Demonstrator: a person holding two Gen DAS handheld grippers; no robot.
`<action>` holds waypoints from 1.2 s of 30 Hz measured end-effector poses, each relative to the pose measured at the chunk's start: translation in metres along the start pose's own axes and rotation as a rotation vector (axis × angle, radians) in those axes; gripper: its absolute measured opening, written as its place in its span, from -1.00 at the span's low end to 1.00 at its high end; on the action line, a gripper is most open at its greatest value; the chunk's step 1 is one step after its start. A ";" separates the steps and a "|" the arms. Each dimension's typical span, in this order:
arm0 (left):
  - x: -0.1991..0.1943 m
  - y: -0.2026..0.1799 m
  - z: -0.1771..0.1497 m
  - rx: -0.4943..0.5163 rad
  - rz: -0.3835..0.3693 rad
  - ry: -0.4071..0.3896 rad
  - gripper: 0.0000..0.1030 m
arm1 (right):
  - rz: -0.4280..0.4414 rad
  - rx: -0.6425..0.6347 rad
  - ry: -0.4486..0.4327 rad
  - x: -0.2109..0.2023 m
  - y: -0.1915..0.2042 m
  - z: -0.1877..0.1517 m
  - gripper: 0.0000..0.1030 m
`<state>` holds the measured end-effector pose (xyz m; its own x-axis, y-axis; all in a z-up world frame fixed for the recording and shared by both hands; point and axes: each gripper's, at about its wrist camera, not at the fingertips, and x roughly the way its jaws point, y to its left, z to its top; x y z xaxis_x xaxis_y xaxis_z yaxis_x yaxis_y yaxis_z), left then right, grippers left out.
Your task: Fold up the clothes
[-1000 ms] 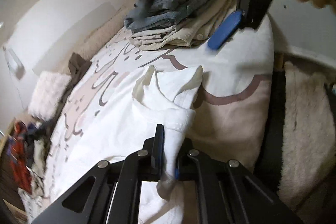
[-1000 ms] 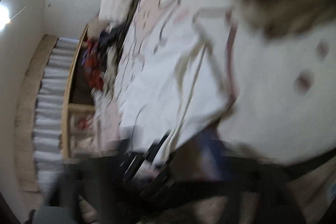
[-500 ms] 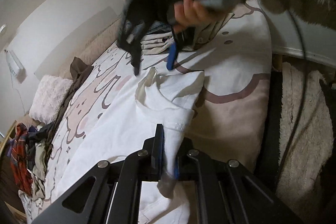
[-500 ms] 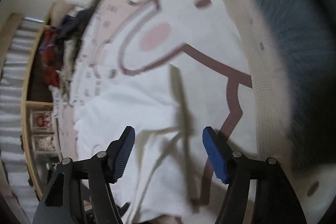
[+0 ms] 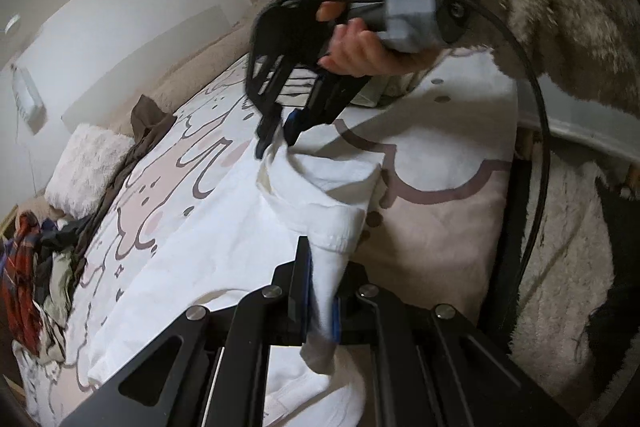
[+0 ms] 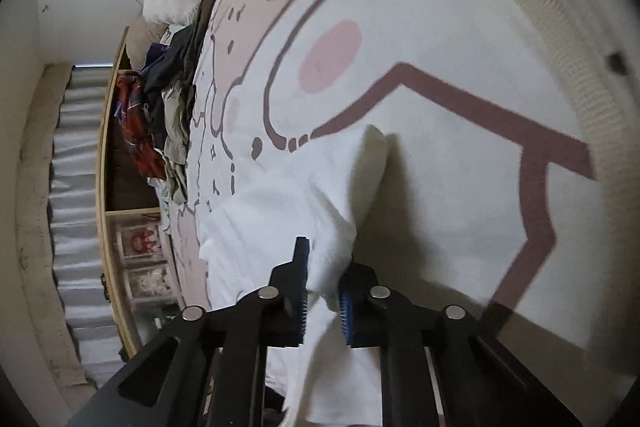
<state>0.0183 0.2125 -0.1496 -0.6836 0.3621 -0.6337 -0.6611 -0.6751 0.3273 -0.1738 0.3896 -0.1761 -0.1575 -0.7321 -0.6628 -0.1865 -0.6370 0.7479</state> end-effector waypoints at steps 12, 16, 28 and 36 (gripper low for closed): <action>-0.044 0.078 -0.026 -0.384 -0.042 0.116 -0.84 | 0.045 -0.219 -0.035 0.016 0.134 -0.010 -0.81; -0.062 0.094 -0.049 -0.459 -0.037 0.150 -0.84 | 0.076 -0.307 0.016 0.046 0.183 -0.018 -0.81; -0.077 0.133 -0.130 -0.719 -0.001 0.264 -0.84 | -0.044 -0.361 0.168 0.175 0.241 -0.030 -0.81; -0.070 0.142 -0.154 -0.799 -0.045 0.289 -0.83 | -0.158 -0.350 0.210 0.239 0.234 -0.031 -0.78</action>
<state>0.0202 -0.0081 -0.1666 -0.4840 0.2947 -0.8239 -0.1948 -0.9542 -0.2268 -0.2248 0.0579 -0.1588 0.0544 -0.6291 -0.7754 0.1527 -0.7622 0.6291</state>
